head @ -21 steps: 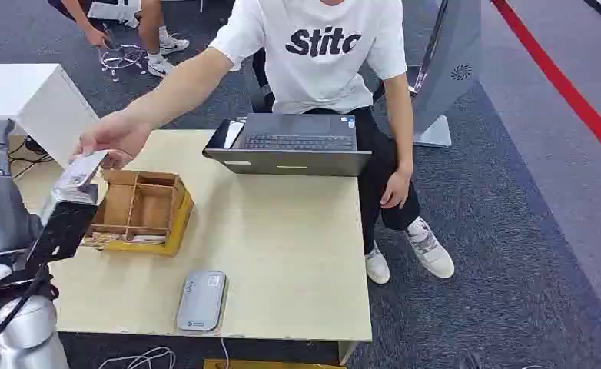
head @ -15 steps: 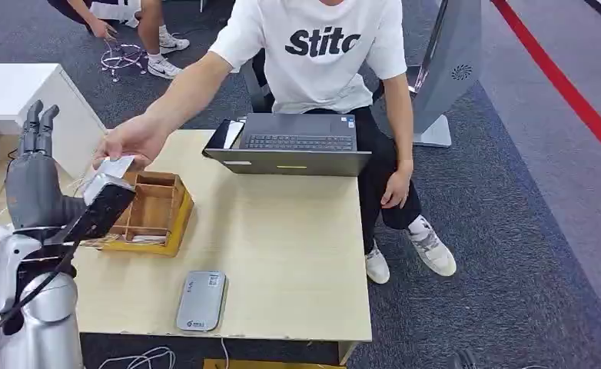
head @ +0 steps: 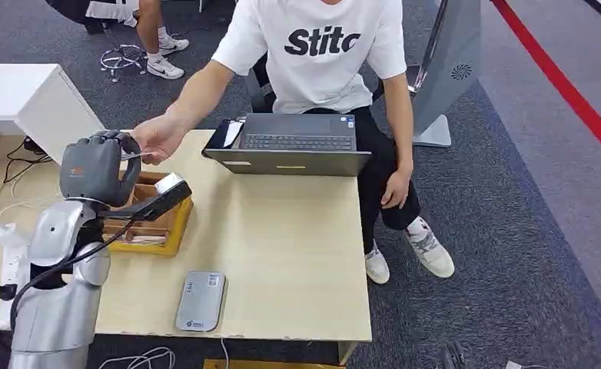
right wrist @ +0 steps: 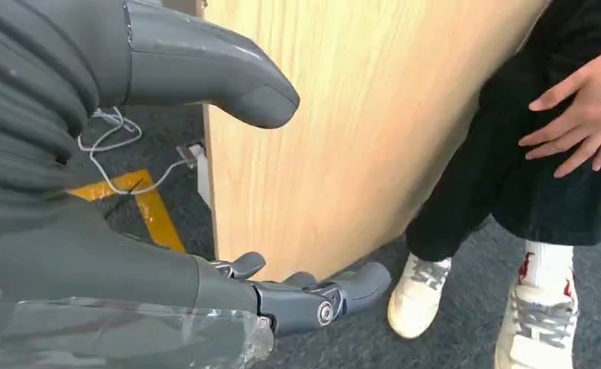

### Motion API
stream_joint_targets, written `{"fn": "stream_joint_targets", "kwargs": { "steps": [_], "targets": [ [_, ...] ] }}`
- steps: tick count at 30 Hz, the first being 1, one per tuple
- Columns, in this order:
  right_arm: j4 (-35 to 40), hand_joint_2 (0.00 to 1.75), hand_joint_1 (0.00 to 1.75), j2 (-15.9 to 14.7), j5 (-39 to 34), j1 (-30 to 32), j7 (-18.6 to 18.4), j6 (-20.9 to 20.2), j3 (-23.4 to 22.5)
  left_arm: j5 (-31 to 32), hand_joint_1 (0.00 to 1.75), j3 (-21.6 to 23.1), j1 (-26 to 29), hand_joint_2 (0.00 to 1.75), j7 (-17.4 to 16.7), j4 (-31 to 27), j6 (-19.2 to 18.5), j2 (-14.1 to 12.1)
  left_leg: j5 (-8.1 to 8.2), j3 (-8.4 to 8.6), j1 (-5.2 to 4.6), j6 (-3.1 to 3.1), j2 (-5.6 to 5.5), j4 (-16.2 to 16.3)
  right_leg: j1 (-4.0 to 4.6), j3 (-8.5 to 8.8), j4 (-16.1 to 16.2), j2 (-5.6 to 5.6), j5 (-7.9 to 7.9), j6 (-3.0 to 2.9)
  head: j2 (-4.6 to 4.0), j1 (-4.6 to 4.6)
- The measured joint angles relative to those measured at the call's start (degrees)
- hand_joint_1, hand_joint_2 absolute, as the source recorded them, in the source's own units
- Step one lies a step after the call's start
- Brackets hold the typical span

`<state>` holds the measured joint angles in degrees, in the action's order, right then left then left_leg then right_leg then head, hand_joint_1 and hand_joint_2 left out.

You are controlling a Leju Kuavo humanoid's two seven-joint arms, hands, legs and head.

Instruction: Pass the card to the sensor for recognition and then transmit it.

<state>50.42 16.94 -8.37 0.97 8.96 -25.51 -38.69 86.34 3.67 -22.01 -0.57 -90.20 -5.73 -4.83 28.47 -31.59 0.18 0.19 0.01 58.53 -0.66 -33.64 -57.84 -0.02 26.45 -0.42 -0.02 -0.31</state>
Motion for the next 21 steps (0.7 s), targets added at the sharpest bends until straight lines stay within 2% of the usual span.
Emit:
{"fn": "stream_joint_targets", "kwargs": {
  "steps": [5,9,15,21],
  "targets": [
    [-0.3,1.75,0.00,0.0,-0.4,0.0,-0.5,0.0,0.0,0.0,1.75,0.6,-0.4,1.75,-0.5,1.1,0.6,-0.2,0.00,-0.02,0.00,0.00,0.00,0.0,0.00,0.00,0.0,-0.01,0.01,0.00,0.00,0.02],
    [-0.3,1.75,0.00,0.0,-0.7,0.0,-1.1,-0.4,-0.2,-1.4,1.75,0.6,1.7,1.75,0.8,-0.6,2.6,1.3,0.01,-0.03,-0.01,0.01,0.00,0.0,-0.01,-0.01,0.0,0.00,0.01,0.01,0.00,-0.02],
    [-0.2,1.75,0.00,0.1,-0.6,0.3,-1.7,-1.8,-2.2,-3.4,1.75,3.1,9.5,1.75,4.8,-8.1,5.6,4.9,0.08,-0.05,-0.03,0.07,0.01,0.0,-0.02,-0.01,0.0,-0.01,0.03,0.03,0.00,0.04],
    [0.2,1.75,0.00,0.3,0.5,0.5,-1.6,-2.9,-4.2,-4.3,1.75,9.0,16.8,1.75,7.8,-11.6,5.0,4.9,0.11,-0.06,-0.03,0.10,0.01,0.0,-0.03,-0.02,0.0,-0.03,0.04,0.03,0.00,0.02]
  ]
}}
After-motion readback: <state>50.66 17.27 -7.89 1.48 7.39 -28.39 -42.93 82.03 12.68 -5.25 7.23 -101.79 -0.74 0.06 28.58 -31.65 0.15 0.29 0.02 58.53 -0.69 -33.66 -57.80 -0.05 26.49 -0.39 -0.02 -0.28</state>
